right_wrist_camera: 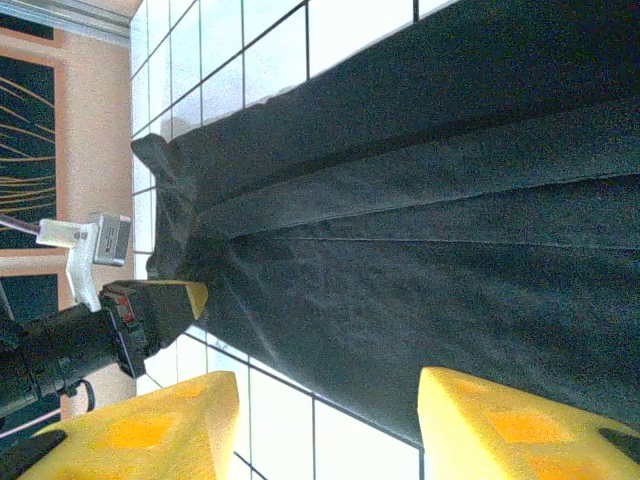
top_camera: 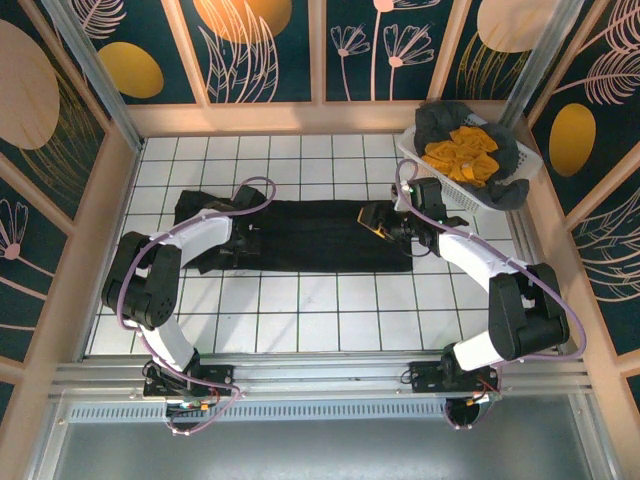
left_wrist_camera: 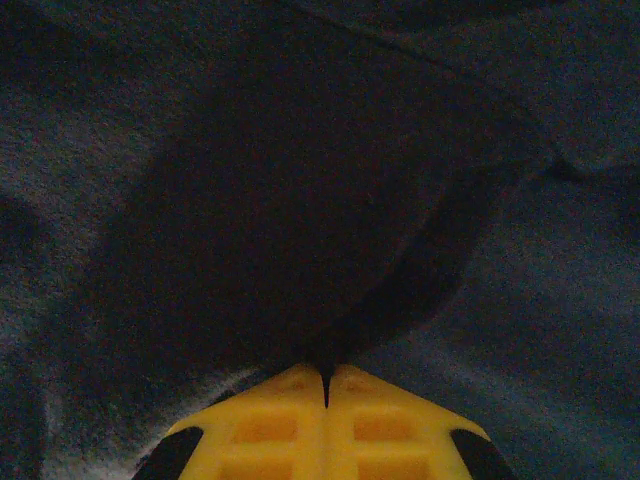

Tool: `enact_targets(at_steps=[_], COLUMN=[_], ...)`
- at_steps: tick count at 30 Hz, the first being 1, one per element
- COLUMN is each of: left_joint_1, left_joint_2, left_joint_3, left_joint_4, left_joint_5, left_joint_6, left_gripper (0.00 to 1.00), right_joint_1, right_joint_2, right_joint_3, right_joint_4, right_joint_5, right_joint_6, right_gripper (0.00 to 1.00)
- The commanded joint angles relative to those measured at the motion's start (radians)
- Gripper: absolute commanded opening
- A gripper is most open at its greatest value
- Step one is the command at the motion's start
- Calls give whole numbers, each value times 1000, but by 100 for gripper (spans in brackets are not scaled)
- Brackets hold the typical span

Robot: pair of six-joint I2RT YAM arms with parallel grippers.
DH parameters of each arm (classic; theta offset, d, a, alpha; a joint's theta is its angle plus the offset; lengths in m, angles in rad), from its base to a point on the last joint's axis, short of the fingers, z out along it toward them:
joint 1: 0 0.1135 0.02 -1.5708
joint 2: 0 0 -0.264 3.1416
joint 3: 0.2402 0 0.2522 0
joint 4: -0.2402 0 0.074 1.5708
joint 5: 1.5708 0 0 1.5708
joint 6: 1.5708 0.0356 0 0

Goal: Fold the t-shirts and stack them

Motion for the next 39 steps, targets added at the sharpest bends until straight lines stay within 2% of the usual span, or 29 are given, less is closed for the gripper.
enact_targets(at_steps=[1,11,18,21,25,26,28,34,39], left_joint_1=[0,0,0,0,8,23,78,312,429], left_joint_2=[-14,-30,-32,-26,-32,-45,-73,-157,-130], left_joint_3=[41,67,78,74,100,104,97,-19,-30], left_joint_4=[-86,-121,-113,-125,-159,-159,-146,29,94], left_joint_5=[107,210,227,197,107,86,62,91,96], left_joint_6=[-31,-119,-132,-122,-123,-128,-141,-198,-162], left_gripper=[0,0,0,0,29,39,48,49,47], right_joint_1=[-8,-10,-10,-10,-10,-10,-10,29,77], right_joint_2=[10,12,-2,-6,-8,-9,-11,9,59], right_joint_3=[14,5,-7,-16,-16,-16,-14,-5,35], right_joint_4=[-6,-18,-29,-32,-46,-50,-51,16,18], right_joint_5=[-7,-5,1,0,-1,1,0,-70,-89], right_joint_6=[-23,-25,-27,-28,-38,-41,-46,-68,-81], right_gripper=[51,50,50,50,50,50,50,54,54])
